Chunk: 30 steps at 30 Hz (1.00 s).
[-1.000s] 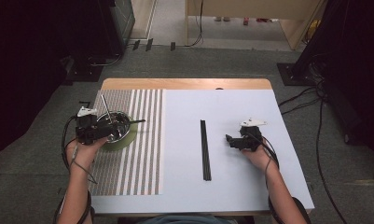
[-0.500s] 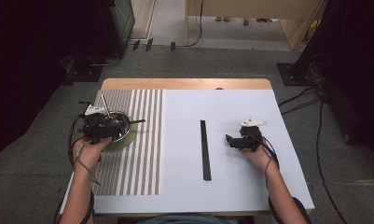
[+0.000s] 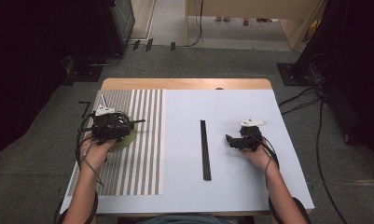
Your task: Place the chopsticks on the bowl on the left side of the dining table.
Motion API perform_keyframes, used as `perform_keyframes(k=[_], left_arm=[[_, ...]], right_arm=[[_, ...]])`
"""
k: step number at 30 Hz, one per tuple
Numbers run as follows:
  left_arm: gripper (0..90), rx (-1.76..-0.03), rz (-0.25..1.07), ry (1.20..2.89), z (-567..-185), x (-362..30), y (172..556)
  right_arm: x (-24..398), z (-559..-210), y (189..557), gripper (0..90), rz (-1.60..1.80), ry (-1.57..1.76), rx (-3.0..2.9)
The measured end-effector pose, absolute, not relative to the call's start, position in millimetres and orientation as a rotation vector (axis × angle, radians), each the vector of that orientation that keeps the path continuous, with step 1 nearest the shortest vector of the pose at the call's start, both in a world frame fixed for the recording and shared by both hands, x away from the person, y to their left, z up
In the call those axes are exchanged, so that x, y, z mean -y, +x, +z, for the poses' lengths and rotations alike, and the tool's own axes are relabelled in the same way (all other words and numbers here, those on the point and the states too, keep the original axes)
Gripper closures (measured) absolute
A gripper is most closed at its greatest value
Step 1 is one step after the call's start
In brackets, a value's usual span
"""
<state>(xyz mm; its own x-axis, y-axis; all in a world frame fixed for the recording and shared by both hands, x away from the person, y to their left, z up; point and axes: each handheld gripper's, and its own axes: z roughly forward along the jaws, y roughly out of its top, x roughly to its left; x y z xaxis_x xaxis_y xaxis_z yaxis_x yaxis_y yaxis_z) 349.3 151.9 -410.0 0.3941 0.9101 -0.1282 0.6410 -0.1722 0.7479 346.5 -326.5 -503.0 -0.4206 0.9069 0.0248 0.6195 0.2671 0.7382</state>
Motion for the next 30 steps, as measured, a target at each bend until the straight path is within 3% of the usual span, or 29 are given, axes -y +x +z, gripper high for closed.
perform_keyframes(k=[30], left_arm=[[28.0,-1.18,0.409,2.009,-422,-93,342]], right_arm=[[326,-503,346,17.5,0.962,1.383,-2.14]])
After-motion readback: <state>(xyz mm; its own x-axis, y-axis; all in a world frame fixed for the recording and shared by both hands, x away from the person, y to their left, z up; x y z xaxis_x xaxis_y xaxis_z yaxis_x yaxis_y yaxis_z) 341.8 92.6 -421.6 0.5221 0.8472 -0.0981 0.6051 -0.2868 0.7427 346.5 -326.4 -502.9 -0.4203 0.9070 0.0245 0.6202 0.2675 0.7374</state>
